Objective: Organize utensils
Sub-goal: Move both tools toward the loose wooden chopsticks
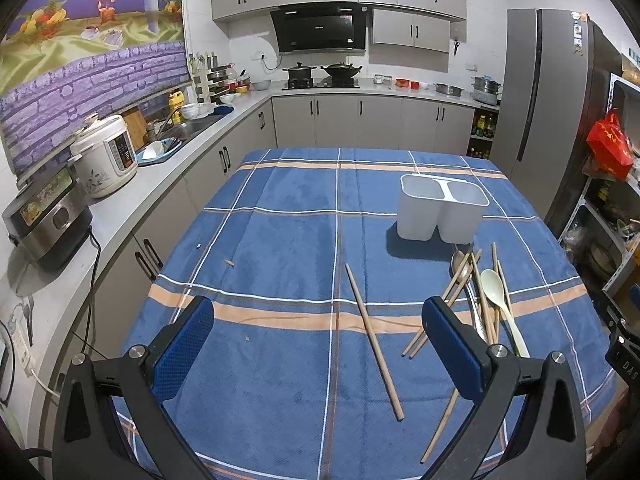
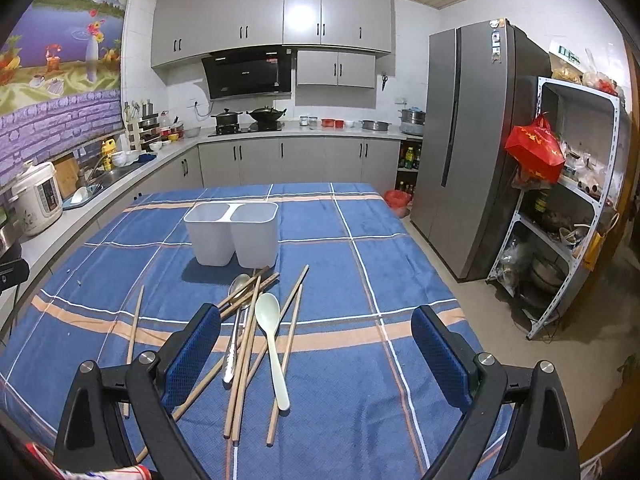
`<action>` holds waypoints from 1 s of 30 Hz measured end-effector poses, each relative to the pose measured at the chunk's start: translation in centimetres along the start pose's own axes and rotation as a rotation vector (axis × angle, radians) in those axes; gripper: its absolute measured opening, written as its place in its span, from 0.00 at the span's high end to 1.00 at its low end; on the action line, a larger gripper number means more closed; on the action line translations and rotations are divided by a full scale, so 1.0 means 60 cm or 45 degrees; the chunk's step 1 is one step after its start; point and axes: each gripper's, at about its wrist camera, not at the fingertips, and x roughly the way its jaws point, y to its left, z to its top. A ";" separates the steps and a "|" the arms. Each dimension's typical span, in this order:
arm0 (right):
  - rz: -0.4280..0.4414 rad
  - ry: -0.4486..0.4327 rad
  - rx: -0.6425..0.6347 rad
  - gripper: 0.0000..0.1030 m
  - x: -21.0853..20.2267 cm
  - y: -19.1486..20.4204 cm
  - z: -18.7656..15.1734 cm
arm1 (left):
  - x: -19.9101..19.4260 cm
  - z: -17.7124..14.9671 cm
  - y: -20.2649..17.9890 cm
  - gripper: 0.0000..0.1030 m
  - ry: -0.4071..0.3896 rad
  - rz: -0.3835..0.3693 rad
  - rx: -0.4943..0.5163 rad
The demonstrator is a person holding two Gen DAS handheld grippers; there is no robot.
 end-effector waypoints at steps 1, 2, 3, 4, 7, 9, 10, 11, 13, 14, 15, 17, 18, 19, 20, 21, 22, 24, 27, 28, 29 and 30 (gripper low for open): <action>0.004 0.002 -0.003 0.05 0.001 0.001 0.000 | 0.001 -0.001 0.002 0.00 0.004 0.002 -0.002; 0.007 0.004 -0.006 0.05 0.002 0.003 0.000 | 0.002 -0.001 0.005 0.00 0.007 0.004 -0.005; 0.013 0.007 -0.011 0.05 0.004 0.005 0.001 | 0.002 -0.003 0.006 0.00 0.010 0.008 -0.008; 0.018 0.010 -0.016 0.05 0.006 0.006 0.003 | 0.001 -0.004 0.008 0.00 0.011 0.010 -0.011; 0.034 0.013 -0.034 0.05 0.010 0.013 0.001 | 0.002 -0.005 0.014 0.00 0.015 0.017 -0.020; 0.039 0.015 -0.043 0.05 0.012 0.017 0.000 | 0.002 -0.006 0.014 0.00 0.015 0.020 -0.026; 0.040 0.016 -0.047 0.05 0.013 0.020 -0.001 | 0.003 -0.006 0.015 0.00 0.016 0.022 -0.029; 0.042 0.017 -0.050 0.05 0.015 0.020 -0.002 | 0.003 -0.006 0.015 0.00 0.018 0.022 -0.031; 0.043 0.021 -0.052 0.05 0.017 0.020 -0.003 | 0.006 -0.005 0.014 0.00 0.023 0.021 -0.032; 0.042 0.024 -0.050 0.05 0.018 0.019 -0.004 | 0.007 -0.005 0.012 0.00 0.025 0.022 -0.032; 0.042 0.026 -0.047 0.05 0.020 0.017 -0.005 | 0.009 -0.005 0.011 0.00 0.029 0.021 -0.032; 0.040 0.030 -0.041 0.05 0.020 0.014 -0.005 | 0.014 -0.005 0.010 0.00 0.038 0.018 -0.031; 0.039 0.033 -0.038 0.05 0.021 0.013 -0.007 | 0.016 -0.006 0.009 0.00 0.042 0.017 -0.030; 0.037 0.037 -0.033 0.05 0.023 0.010 -0.008 | 0.018 -0.006 0.007 0.00 0.047 0.016 -0.028; 0.036 0.040 -0.029 0.05 0.023 0.009 -0.010 | 0.021 -0.006 0.005 0.00 0.051 0.015 -0.026; 0.036 0.043 -0.026 0.05 0.023 0.007 -0.011 | 0.023 -0.006 0.003 0.00 0.055 0.015 -0.023; 0.033 0.046 -0.023 0.05 0.024 0.004 -0.012 | 0.026 -0.005 0.001 0.00 0.061 0.014 -0.020; 0.030 0.053 -0.018 0.05 0.027 0.000 -0.013 | 0.032 -0.004 -0.003 0.00 0.071 0.009 -0.016; 0.025 0.064 -0.010 0.05 0.032 -0.008 -0.015 | 0.040 -0.005 -0.011 0.00 0.084 0.003 -0.008; 0.023 0.068 -0.006 0.05 0.034 -0.011 -0.016 | 0.043 -0.005 -0.014 0.00 0.089 0.002 -0.006; 0.022 0.073 -0.002 0.05 0.036 -0.013 -0.017 | 0.046 -0.006 -0.016 0.00 0.094 0.002 -0.003; 0.020 0.077 0.003 0.05 0.037 -0.016 -0.018 | 0.049 -0.006 -0.018 0.00 0.099 0.000 0.000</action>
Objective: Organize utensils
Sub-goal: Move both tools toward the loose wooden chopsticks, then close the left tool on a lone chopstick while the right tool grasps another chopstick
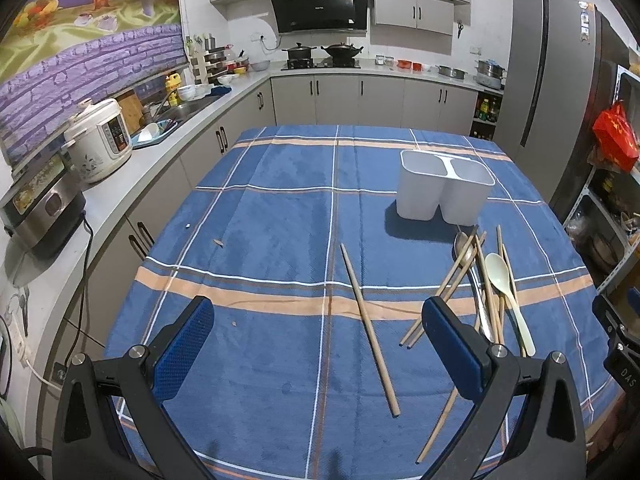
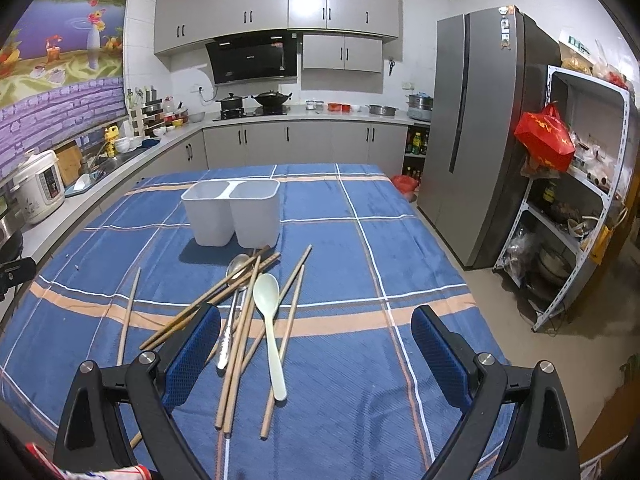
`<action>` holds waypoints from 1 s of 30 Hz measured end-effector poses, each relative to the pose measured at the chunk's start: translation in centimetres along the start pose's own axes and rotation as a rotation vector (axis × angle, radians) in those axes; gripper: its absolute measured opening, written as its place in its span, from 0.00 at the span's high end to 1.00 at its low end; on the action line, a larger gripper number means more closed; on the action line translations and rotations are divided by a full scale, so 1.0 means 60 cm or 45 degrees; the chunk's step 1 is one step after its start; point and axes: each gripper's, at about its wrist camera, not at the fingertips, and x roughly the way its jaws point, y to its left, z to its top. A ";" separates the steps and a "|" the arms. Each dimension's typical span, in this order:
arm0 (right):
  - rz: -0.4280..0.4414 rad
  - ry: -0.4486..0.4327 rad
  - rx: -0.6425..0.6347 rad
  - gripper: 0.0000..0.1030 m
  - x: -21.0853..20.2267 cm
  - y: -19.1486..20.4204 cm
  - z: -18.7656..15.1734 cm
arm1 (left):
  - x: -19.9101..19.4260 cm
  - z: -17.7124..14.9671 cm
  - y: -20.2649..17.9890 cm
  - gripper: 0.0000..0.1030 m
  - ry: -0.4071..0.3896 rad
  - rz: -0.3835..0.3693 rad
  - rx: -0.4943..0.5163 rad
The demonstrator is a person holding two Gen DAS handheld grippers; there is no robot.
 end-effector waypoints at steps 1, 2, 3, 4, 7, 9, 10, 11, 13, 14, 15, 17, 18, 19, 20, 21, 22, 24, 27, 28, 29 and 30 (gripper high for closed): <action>-0.001 0.004 0.004 0.05 0.002 -0.002 -0.001 | 0.004 0.000 -0.002 0.00 0.006 -0.001 0.003; -0.002 0.008 0.008 0.05 0.004 -0.004 -0.002 | 0.008 0.000 -0.004 0.00 0.013 -0.002 0.005; -0.004 0.011 0.012 0.05 0.006 -0.006 -0.002 | 0.011 0.000 -0.005 0.00 0.017 -0.003 0.007; -0.004 0.016 0.016 0.05 0.009 -0.008 -0.003 | 0.015 0.001 -0.008 0.00 0.023 -0.003 0.009; -0.008 0.037 0.022 0.05 0.020 -0.013 -0.005 | 0.027 0.003 -0.013 0.00 0.045 -0.006 0.012; -0.010 0.049 0.026 0.05 0.026 -0.017 -0.006 | 0.037 0.004 -0.016 0.00 0.060 -0.010 0.014; -0.011 0.056 0.029 0.05 0.030 -0.019 -0.007 | 0.042 0.005 -0.017 0.00 0.067 -0.012 0.015; -0.012 0.063 0.032 0.05 0.034 -0.020 -0.008 | 0.048 0.007 -0.018 0.00 0.074 -0.013 0.017; -0.013 0.082 0.041 0.05 0.042 -0.024 -0.010 | 0.061 0.010 -0.018 0.00 0.086 -0.014 0.019; -0.014 0.095 0.044 0.05 0.047 -0.027 -0.010 | 0.068 0.012 -0.016 0.00 0.091 -0.011 0.018; -0.016 0.104 0.046 0.05 0.050 -0.029 -0.011 | 0.075 0.013 -0.015 0.00 0.094 -0.007 0.018; -0.020 0.128 0.050 0.05 0.061 -0.032 -0.013 | 0.090 0.018 -0.011 0.00 0.101 0.000 0.020; -0.021 0.139 0.052 0.05 0.066 -0.033 -0.013 | 0.101 0.021 -0.008 0.00 0.108 0.000 0.022; -0.021 0.154 0.055 0.05 0.073 -0.034 -0.014 | 0.108 0.023 -0.007 0.00 0.112 -0.009 0.025; -0.021 0.167 0.058 0.05 0.078 -0.034 -0.015 | 0.119 0.025 -0.005 0.00 0.118 -0.022 0.028; -0.019 0.180 0.061 0.05 0.084 -0.034 -0.016 | 0.131 0.027 -0.004 0.00 0.133 -0.036 0.034; -0.017 0.194 0.065 0.05 0.090 -0.034 -0.018 | 0.141 0.029 -0.005 0.00 0.148 -0.046 0.037; -0.011 0.224 0.070 0.05 0.104 -0.032 -0.018 | 0.169 0.031 -0.004 0.00 0.189 -0.088 0.038; 0.026 0.276 0.083 0.05 0.129 -0.028 -0.015 | 0.213 0.033 -0.008 0.16 0.272 -0.188 0.039; 0.044 0.296 0.097 0.05 0.140 -0.028 -0.013 | 0.229 0.034 -0.011 0.26 0.306 -0.203 0.040; 0.055 0.312 0.108 0.05 0.149 -0.027 -0.011 | 0.245 0.034 -0.012 0.30 0.341 -0.214 0.040; 0.068 0.329 0.119 0.05 0.159 -0.026 -0.008 | 0.266 0.035 -0.014 0.35 0.382 -0.232 0.036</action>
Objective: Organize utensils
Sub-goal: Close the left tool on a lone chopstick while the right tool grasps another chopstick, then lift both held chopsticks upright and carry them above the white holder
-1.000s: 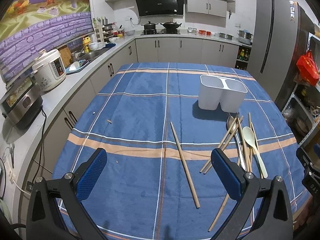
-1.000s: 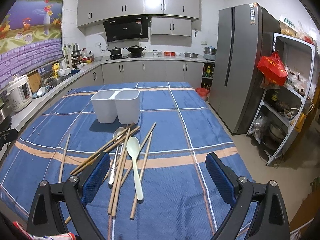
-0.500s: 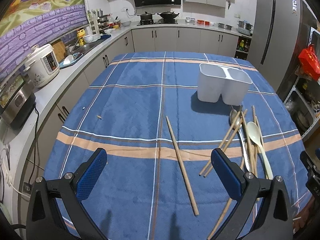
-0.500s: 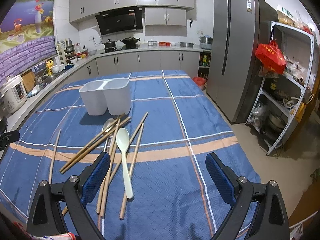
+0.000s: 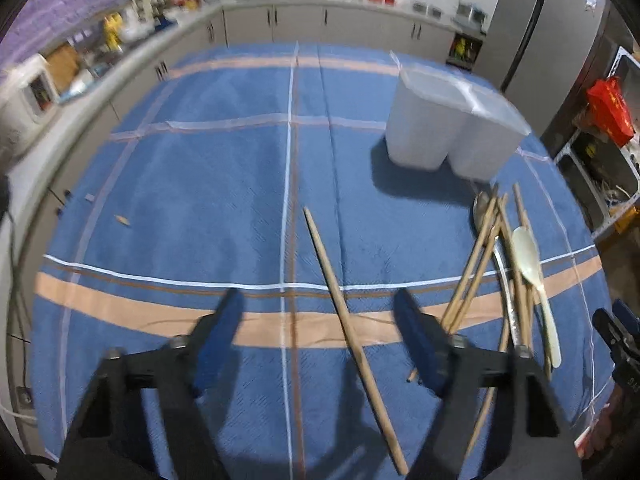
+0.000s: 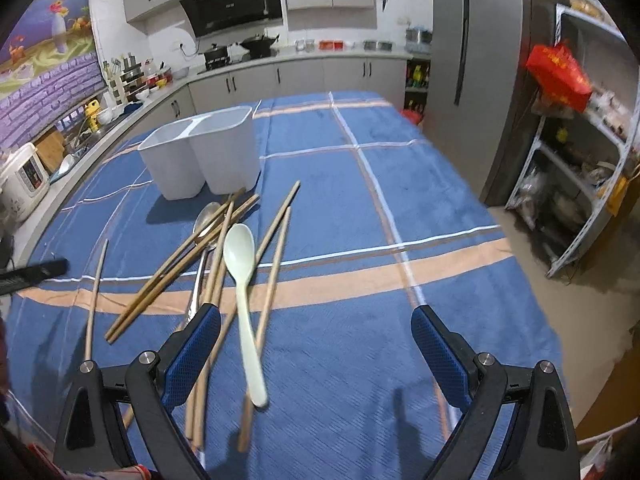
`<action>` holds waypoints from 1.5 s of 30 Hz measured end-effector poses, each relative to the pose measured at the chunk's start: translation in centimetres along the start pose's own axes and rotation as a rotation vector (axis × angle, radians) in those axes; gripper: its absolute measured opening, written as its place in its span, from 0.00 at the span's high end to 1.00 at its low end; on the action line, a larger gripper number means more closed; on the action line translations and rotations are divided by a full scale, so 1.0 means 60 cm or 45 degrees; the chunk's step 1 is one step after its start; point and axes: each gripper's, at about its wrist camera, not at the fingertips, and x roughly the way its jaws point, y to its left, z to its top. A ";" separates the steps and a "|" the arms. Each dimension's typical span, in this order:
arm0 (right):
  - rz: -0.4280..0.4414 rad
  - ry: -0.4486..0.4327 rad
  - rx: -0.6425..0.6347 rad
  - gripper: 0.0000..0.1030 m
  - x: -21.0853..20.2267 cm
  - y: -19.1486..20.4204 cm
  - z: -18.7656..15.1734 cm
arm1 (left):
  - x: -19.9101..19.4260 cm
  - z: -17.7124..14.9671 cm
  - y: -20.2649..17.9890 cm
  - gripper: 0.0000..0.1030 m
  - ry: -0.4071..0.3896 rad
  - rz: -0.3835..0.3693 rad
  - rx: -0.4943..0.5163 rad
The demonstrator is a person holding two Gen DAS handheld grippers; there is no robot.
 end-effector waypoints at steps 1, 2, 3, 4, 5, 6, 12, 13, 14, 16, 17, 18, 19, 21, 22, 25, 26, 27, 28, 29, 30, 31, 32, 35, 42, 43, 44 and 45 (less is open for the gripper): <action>0.020 0.022 0.012 0.05 0.012 -0.001 0.008 | 0.012 0.004 0.002 0.36 0.020 -0.015 -0.007; 0.033 0.038 0.020 0.05 0.022 -0.001 0.014 | 0.026 0.009 0.004 0.36 0.045 -0.028 -0.019; 0.049 0.057 0.029 0.07 0.033 -0.002 0.022 | 0.037 0.014 0.006 0.37 0.062 -0.036 -0.030; 0.063 0.073 0.038 0.08 0.042 -0.002 0.030 | 0.049 0.019 0.009 0.40 0.081 -0.049 -0.042; 0.089 0.096 0.051 0.11 0.055 -0.003 0.040 | 0.060 0.025 0.011 0.42 0.101 -0.061 -0.053; 0.124 0.119 0.070 0.15 0.068 -0.004 0.050 | 0.070 0.031 0.012 0.45 0.116 -0.068 -0.059; 0.227 0.218 0.164 0.34 0.146 -0.008 0.113 | 0.106 0.059 0.003 0.46 0.133 -0.045 -0.012; 0.225 0.231 0.179 0.36 0.162 -0.008 0.126 | 0.109 0.062 0.003 0.46 0.131 -0.040 -0.002; 0.225 0.241 0.187 0.40 0.172 -0.007 0.135 | 0.112 0.066 0.002 0.46 0.134 -0.040 0.004; 0.221 0.265 0.197 0.46 0.199 -0.003 0.156 | 0.117 0.076 0.000 0.46 0.135 -0.043 0.013; 0.218 0.274 0.199 0.49 0.207 -0.002 0.162 | 0.120 0.079 0.000 0.46 0.137 -0.045 0.016; 0.211 0.286 0.196 0.50 0.219 0.002 0.169 | 0.123 0.083 -0.001 0.46 0.137 -0.048 0.020; 0.191 0.298 0.186 0.50 0.231 0.008 0.176 | 0.124 0.086 -0.001 0.46 0.137 -0.051 0.022; 0.146 0.318 0.158 0.54 0.250 0.018 0.186 | 0.122 0.091 0.004 0.46 0.139 -0.064 0.020; 0.119 0.333 0.140 0.56 0.259 0.025 0.190 | 0.123 0.093 0.006 0.46 0.139 -0.070 0.017; 0.046 0.323 0.076 0.60 0.270 0.042 0.196 | 0.125 0.095 0.008 0.46 0.136 -0.081 0.016; 0.027 0.315 0.054 0.65 0.275 0.048 0.198 | 0.125 0.094 0.009 0.46 0.132 -0.083 0.020; 0.014 0.305 0.036 0.75 0.277 0.055 0.200 | 0.124 0.095 0.008 0.53 0.122 -0.082 0.030; 0.008 0.293 0.023 0.82 0.277 0.056 0.200 | 0.124 0.095 0.007 0.75 0.109 -0.072 0.040; 0.010 0.290 0.012 0.92 0.279 0.058 0.201 | 0.123 0.094 0.006 0.88 0.098 -0.052 0.053; 0.021 0.288 0.015 0.93 0.280 0.057 0.202 | 0.123 0.093 0.007 0.94 0.098 -0.063 0.051; 0.044 0.289 0.038 0.93 0.280 0.053 0.203 | 0.125 0.096 0.013 0.95 0.103 -0.102 0.024; 0.070 0.283 0.067 0.94 0.280 0.046 0.205 | 0.124 0.096 0.018 0.95 0.106 -0.121 0.002; 0.125 0.232 0.140 0.94 0.261 0.030 0.209 | 0.116 0.099 0.028 0.95 0.080 -0.164 -0.045; 0.217 0.069 0.184 0.95 0.158 0.022 0.214 | 0.041 0.095 0.029 0.96 -0.033 -0.243 -0.083; 0.224 0.043 0.181 0.95 0.139 0.025 0.211 | 0.030 0.092 0.024 0.96 -0.048 -0.246 -0.080; 0.228 0.023 0.177 0.95 0.125 0.027 0.207 | 0.018 0.090 0.020 0.96 -0.069 -0.248 -0.074; 0.237 -0.001 0.170 0.95 0.108 0.030 0.204 | 0.006 0.089 0.015 0.96 -0.091 -0.246 -0.066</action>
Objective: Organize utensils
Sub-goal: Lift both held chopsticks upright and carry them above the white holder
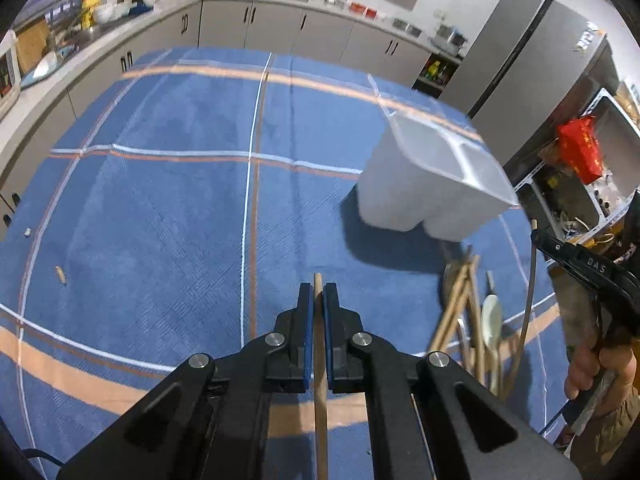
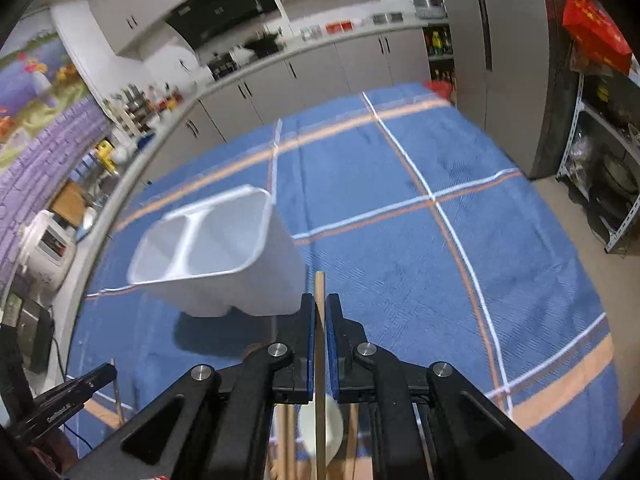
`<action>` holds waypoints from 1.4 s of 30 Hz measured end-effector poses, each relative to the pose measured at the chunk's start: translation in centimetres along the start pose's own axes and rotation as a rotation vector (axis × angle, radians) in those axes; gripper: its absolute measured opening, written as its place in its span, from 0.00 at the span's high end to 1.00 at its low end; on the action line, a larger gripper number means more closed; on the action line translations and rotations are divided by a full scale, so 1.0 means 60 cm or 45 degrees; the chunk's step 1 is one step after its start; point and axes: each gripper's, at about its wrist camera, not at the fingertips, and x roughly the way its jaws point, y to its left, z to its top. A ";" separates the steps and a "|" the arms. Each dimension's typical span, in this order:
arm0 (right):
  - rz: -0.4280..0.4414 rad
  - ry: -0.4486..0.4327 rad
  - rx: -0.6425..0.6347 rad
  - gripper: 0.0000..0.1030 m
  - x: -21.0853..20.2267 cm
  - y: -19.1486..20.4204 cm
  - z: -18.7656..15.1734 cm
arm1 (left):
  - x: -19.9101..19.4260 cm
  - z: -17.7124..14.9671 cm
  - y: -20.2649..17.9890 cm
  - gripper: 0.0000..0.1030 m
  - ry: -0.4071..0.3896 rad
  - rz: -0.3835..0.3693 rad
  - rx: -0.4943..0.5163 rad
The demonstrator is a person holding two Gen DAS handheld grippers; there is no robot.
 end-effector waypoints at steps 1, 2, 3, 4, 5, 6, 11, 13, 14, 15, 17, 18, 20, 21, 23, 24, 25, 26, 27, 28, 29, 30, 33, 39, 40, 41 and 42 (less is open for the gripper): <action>0.010 -0.021 -0.007 0.95 -0.016 0.005 -0.005 | -0.010 -0.002 -0.006 0.96 -0.016 0.000 0.008; 0.016 -0.037 -0.013 0.95 -0.027 0.012 -0.008 | -0.019 -0.005 -0.011 0.96 -0.033 0.001 0.017; 0.025 -0.053 -0.017 0.95 -0.041 0.014 -0.011 | -0.033 -0.009 -0.017 0.96 -0.056 0.002 0.027; 0.037 -0.069 -0.019 0.95 -0.053 0.018 -0.013 | -0.041 -0.010 -0.018 0.96 -0.071 0.001 0.031; 0.052 -0.087 -0.017 0.95 -0.068 0.021 -0.016 | -0.053 -0.017 -0.021 0.96 -0.089 -0.002 0.033; 0.069 -0.103 -0.012 0.95 -0.081 0.023 -0.018 | -0.064 -0.020 -0.024 0.96 -0.108 -0.006 0.032; 0.122 -0.178 -0.022 0.95 -0.149 0.041 -0.035 | -0.126 -0.035 -0.038 0.96 -0.208 -0.026 0.037; 0.132 -0.199 -0.038 0.95 -0.167 0.048 -0.043 | -0.151 -0.046 -0.043 0.96 -0.248 -0.020 0.050; 0.135 -0.207 -0.049 0.95 -0.172 0.050 -0.045 | -0.162 -0.051 -0.046 0.96 -0.266 -0.019 0.054; 0.136 -0.216 -0.060 0.95 -0.180 0.054 -0.049 | -0.174 -0.057 -0.049 0.96 -0.283 -0.022 0.057; 0.138 -0.236 -0.091 0.95 -0.193 0.063 -0.056 | -0.191 -0.065 -0.055 0.96 -0.308 -0.031 0.060; 0.137 -0.246 -0.108 0.95 -0.201 0.068 -0.060 | -0.202 -0.071 -0.059 0.96 -0.325 -0.033 0.064; 0.134 -0.265 -0.146 0.95 -0.215 0.078 -0.066 | -0.218 -0.078 -0.066 0.96 -0.348 -0.035 0.071; 0.132 -0.272 -0.158 0.95 -0.220 0.080 -0.070 | -0.226 -0.082 -0.069 0.96 -0.358 -0.050 0.069; 0.137 -0.287 -0.177 0.95 -0.232 0.086 -0.073 | -0.239 -0.087 -0.075 0.96 -0.373 -0.065 0.068; 0.139 -0.295 -0.183 0.95 -0.237 0.088 -0.073 | -0.247 -0.089 -0.078 0.96 -0.387 -0.068 0.073; 0.141 -0.303 -0.189 0.95 -0.242 0.090 -0.073 | -0.254 -0.090 -0.081 0.96 -0.399 -0.070 0.076; 0.141 -0.309 -0.192 0.95 -0.246 0.090 -0.074 | -0.261 -0.090 -0.085 0.96 -0.414 -0.073 0.082; 0.145 -0.316 -0.195 0.95 -0.250 0.092 -0.073 | -0.266 -0.090 -0.087 0.96 -0.423 -0.077 0.085; 0.147 -0.323 -0.198 0.95 -0.255 0.091 -0.073 | -0.272 -0.089 -0.091 0.96 -0.435 -0.082 0.088; 0.150 -0.329 -0.200 0.95 -0.261 0.092 -0.074 | -0.275 -0.087 -0.095 0.96 -0.444 -0.085 0.091; 0.151 -0.335 -0.203 0.95 -0.264 0.091 -0.072 | -0.281 -0.084 -0.098 0.96 -0.454 -0.091 0.096; 0.152 -0.355 -0.217 0.95 -0.276 0.096 -0.062 | -0.293 -0.073 -0.108 0.96 -0.473 -0.112 0.105; 0.166 -0.444 -0.242 0.95 -0.307 0.111 -0.021 | -0.321 -0.021 -0.131 0.96 -0.558 -0.156 0.140; 0.171 -0.464 -0.244 0.95 -0.312 0.115 -0.010 | -0.326 -0.006 -0.136 0.96 -0.575 -0.165 0.149; 0.173 -0.481 -0.245 0.95 -0.316 0.118 0.000 | -0.331 0.009 -0.142 0.96 -0.593 -0.169 0.157; 0.175 -0.499 -0.244 0.95 -0.319 0.121 0.011 | -0.334 0.022 -0.147 0.96 -0.609 -0.169 0.164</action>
